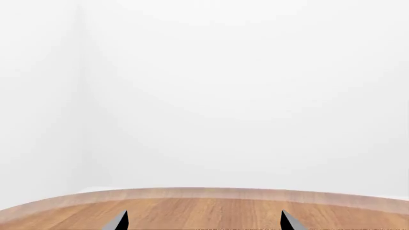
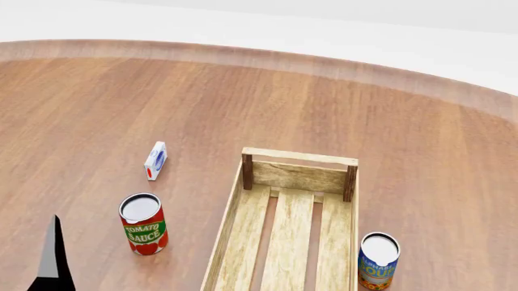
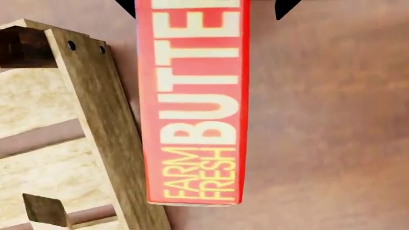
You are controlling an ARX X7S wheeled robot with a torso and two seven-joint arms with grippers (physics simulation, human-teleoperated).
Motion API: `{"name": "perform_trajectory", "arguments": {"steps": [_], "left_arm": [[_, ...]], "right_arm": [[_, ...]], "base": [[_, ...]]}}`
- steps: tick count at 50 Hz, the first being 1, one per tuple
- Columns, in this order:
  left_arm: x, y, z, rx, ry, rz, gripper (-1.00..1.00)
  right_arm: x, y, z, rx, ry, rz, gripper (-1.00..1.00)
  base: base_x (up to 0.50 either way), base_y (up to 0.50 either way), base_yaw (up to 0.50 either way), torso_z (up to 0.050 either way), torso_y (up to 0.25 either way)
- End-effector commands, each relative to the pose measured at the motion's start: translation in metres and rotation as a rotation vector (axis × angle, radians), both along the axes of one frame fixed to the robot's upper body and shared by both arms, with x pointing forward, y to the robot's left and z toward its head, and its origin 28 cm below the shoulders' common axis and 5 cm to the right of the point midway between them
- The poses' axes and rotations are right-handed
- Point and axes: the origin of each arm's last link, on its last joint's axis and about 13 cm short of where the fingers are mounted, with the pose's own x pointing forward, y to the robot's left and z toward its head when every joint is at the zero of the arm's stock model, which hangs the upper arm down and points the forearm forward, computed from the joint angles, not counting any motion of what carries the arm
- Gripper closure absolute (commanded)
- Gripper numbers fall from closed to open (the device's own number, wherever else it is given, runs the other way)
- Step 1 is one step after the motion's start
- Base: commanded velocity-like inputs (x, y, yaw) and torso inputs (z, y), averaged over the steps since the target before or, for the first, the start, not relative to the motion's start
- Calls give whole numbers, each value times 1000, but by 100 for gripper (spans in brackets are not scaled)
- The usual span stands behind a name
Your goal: Pick up the butter and put it in the tray.
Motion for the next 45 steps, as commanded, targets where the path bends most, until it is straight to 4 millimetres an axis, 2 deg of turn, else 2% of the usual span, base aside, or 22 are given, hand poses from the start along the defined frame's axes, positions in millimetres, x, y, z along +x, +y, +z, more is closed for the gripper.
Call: {"name": "perform_trajectory", "arguments": {"steps": [1,12,13,25,36,45], "left_arm": [[0,-1,-1,4,4,-3,-100],[1,-2,-2,5,7,-5,-100],[1,-2,-2,6,7,-4,-100],[-1,-2,-1,5,6,-5,-100],[-1,0,1,-10,4,-5,-100],[-3,2,7,-22,-13,-5,-100]], "right_arm": [[-11,-2,-15,12,54,-17,-100],[-13,-3,-20,-2,49,-21,-100],[-13,-3,-20,-5,44,-23,100],[-12,-2,-16,-2,6,-28,100],[-10,10,6,5,-63,24,100],[-19,17,28,4,-78,68,100]], "base": [[0,0,0,0,0],[0,0,0,0,0],[0,0,0,0,0],[0,0,0,0,0],[-1,0,0,0,0],[0,0,0,0,0]]}}
